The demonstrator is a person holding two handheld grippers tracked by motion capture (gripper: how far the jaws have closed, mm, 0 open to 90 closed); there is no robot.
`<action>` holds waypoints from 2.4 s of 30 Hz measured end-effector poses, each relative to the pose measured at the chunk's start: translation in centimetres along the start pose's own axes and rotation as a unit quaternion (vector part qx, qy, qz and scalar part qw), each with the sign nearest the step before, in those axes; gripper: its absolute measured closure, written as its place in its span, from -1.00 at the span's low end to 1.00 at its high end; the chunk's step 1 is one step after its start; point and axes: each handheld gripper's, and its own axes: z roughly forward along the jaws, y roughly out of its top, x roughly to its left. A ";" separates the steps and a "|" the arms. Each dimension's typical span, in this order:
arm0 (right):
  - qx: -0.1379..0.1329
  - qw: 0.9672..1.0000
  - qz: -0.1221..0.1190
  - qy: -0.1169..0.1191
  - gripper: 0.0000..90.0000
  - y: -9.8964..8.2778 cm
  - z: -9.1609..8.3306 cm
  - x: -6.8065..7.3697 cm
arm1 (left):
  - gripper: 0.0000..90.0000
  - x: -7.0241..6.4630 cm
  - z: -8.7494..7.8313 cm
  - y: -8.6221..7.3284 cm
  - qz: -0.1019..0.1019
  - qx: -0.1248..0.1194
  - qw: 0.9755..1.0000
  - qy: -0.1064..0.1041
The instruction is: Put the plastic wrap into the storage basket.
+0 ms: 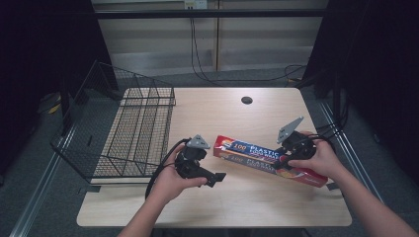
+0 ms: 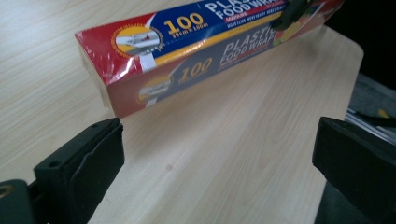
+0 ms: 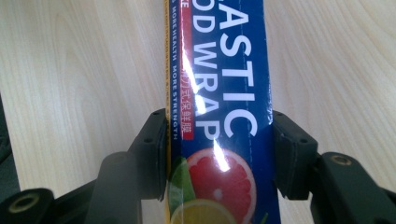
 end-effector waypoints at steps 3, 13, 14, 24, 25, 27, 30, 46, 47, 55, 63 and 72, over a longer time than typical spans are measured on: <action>-0.002 1.000 -0.004 0.005 0.03 0.1 -0.2 0.2 | -0.96 0.7 -0.2 0.7 -0.013 0.001 1.000 -0.003; -0.009 1.000 -0.026 0.015 0.03 0.8 -0.6 0.7 | -0.95 1.1 0.1 3.2 0.026 0.038 0.999 0.002; -0.008 0.999 -0.030 0.016 0.03 0.9 -0.6 0.8 | -0.94 1.1 0.2 3.4 0.037 0.043 0.998 0.002; -0.014 0.998 -0.057 0.010 0.03 1.6 -0.9 1.4 | -0.90 1.0 1.5 5.8 0.096 0.083 0.992 0.009; -0.015 0.998 -0.059 0.007 0.03 1.7 -0.9 1.4 | -0.90 1.1 1.7 6.1 0.097 0.090 0.991 0.007; -0.017 0.998 -0.058 0.003 0.03 1.7 -1.0 1.5 | -0.89 1.1 1.8 6.3 0.100 0.090 0.991 0.009; -0.017 0.998 -0.067 0.009 0.03 1.9 -1.3 1.6 | -0.89 1.0 1.8 6.9 0.118 0.102 0.988 0.017; -0.021 0.994 -0.111 0.017 0.03 2.6 -1.7 2.4 | -0.85 -0.2 3.6 8.1 0.153 0.135 0.979 -0.013; -0.019 0.993 -0.113 0.018 0.03 2.7 -1.8 2.4 | -0.84 -0.2 3.8 8.3 0.159 0.140 0.977 -0.015; -0.020 0.991 -0.132 0.026 0.03 3.1 -2.0 2.8 | -0.74 -0.9 5.0 8.4 0.157 0.151 0.975 -0.036; -0.025 0.989 -0.139 0.030 0.03 3.4 -2.2 2.8 | -0.64 -1.8 6.0 8.4 0.174 0.163 0.970 -0.055; -0.030 0.988 -0.150 0.034 0.03 3.8 -2.3 3.1 | -0.43 -2.5 7.0 8.4 0.178 0.167 0.967 -0.077</action>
